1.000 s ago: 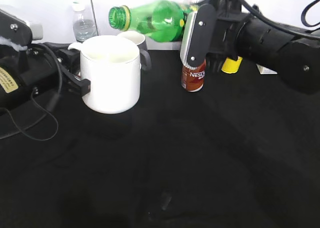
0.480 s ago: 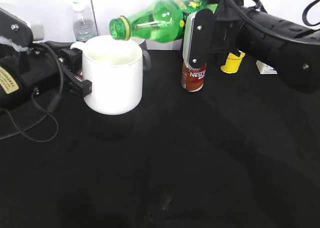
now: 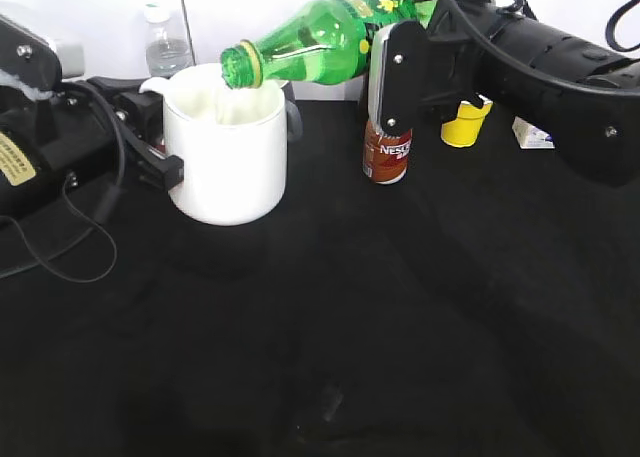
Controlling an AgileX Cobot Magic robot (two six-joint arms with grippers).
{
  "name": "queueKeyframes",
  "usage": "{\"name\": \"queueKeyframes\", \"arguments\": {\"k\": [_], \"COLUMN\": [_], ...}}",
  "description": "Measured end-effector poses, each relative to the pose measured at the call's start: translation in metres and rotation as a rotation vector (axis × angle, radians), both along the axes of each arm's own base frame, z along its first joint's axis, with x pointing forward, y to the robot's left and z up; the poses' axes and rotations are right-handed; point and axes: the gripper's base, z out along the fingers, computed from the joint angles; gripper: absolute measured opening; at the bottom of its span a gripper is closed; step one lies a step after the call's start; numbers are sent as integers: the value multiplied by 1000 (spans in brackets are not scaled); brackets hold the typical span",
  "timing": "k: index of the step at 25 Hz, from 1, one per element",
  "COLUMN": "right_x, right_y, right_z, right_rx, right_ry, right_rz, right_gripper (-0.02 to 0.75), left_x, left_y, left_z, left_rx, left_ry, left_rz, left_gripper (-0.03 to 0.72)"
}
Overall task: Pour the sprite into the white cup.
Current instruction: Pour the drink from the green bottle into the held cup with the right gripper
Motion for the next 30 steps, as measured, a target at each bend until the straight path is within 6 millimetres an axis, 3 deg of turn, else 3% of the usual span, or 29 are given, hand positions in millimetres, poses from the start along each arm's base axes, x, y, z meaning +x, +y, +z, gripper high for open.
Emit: {"name": "queueKeyframes", "arguments": {"k": [30], "right_x": [2], "right_y": [-3], "right_z": [4], "right_rx": [-70], "right_ry": [-86], "right_rz": [-37], "right_gripper": [421], "left_x": [-3], "left_y": [-4], "left_z": [-1], "left_rx": [46], "left_ry": [-14], "left_rz": [-56], "left_gripper": [50]}}
